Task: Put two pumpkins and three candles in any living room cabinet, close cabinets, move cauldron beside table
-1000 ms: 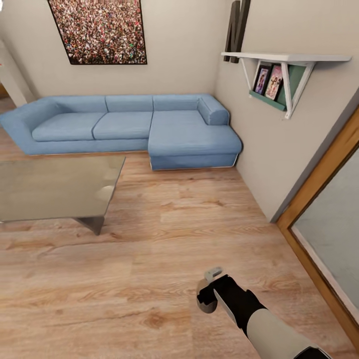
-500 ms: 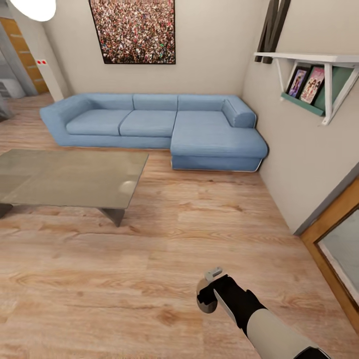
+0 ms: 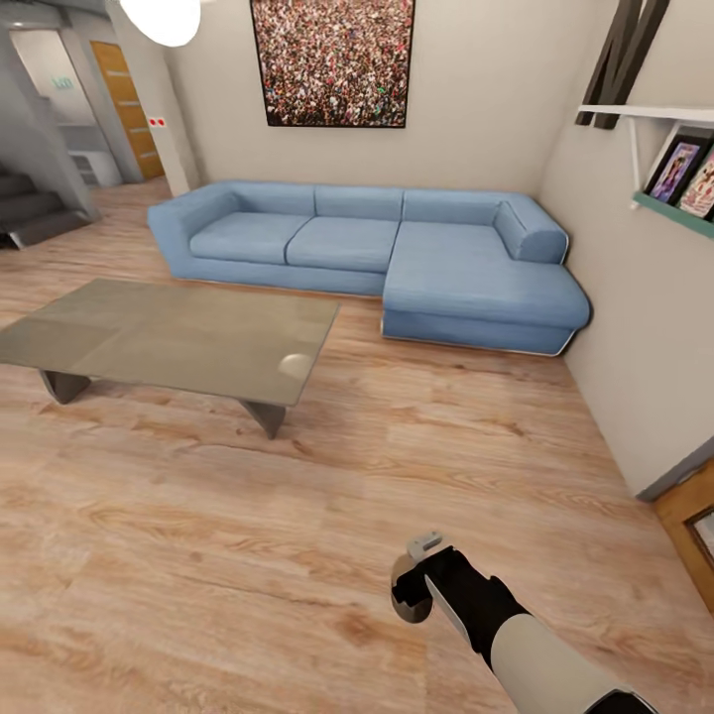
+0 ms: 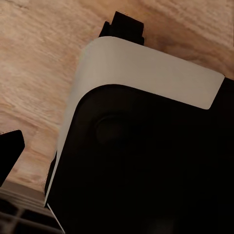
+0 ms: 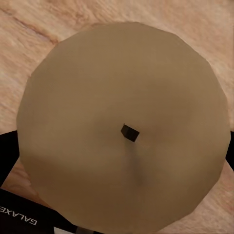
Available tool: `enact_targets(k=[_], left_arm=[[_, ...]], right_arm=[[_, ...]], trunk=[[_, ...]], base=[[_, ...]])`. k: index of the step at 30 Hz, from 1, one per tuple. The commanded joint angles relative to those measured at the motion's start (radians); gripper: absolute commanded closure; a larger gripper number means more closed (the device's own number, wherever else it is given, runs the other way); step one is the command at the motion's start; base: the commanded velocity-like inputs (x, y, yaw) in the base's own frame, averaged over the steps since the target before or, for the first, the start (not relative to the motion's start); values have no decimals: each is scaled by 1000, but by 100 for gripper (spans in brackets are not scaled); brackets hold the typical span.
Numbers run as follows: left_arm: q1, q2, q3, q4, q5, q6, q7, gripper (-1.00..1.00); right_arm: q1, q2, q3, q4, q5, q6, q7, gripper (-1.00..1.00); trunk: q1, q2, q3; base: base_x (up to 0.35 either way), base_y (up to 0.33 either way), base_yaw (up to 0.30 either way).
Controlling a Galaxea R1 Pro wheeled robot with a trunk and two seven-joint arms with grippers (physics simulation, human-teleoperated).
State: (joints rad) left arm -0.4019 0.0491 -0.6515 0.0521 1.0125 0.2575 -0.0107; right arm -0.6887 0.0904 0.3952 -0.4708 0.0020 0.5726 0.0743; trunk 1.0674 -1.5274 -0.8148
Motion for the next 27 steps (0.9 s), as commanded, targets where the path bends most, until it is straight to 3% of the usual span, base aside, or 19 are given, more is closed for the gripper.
enact_targets(k=[1,27], left_arm=[[0,0,0,0,0,0,0,-100],[0,0,1,0,0,0,0,-100]], right_arm=[[0,0,0,0,0,0,0,100],[0,0,-1,1,0,0,0,100]], trunk=[[0,0,0],[0,0,0]], base=[[0,0,289],[0,0,289]])
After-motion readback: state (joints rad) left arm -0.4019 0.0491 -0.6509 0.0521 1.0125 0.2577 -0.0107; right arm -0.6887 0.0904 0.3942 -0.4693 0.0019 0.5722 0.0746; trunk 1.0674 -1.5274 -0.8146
